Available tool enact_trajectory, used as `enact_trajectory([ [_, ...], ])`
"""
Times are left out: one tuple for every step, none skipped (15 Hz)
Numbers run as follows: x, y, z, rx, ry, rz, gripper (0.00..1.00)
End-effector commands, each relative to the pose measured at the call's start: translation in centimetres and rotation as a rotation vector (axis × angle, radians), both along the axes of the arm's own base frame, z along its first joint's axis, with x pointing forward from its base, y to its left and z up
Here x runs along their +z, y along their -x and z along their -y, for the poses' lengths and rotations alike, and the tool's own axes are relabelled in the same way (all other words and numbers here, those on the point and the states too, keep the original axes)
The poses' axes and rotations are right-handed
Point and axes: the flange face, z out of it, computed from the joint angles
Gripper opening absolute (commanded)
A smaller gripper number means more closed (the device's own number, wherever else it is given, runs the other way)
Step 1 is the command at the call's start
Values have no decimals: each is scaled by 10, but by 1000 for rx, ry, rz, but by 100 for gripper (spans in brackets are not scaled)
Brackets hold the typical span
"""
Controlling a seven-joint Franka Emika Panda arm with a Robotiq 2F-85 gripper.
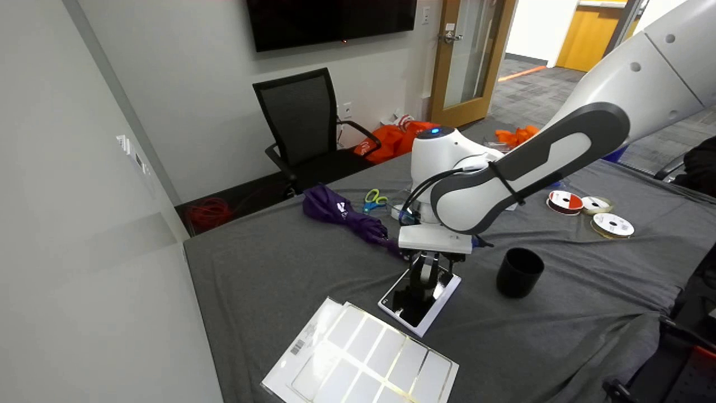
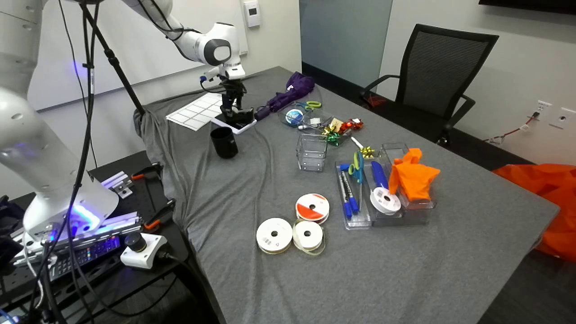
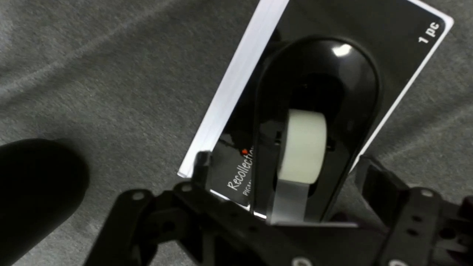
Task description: Remove the tape dispenser from the black object
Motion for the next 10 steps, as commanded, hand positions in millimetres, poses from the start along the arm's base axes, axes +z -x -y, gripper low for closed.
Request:
enact_trajectory([
  [-13, -1, 1, 62, 25, 21, 100],
  [-16, -1, 1, 71, 29, 25, 100],
  [-18, 0, 1, 78, 31, 30, 100],
  [-21, 0, 1, 83, 32, 33, 100],
  [-22, -1, 1, 86, 31, 37, 75],
  [-23, -1, 1, 88, 30, 42, 72],
  [-24, -2, 0, 82, 26, 44, 67],
  [-24, -2, 0, 81, 21, 52, 57],
  [-24, -3, 0, 78, 18, 59, 51],
  [-24, -4, 0, 76, 14, 66, 43],
])
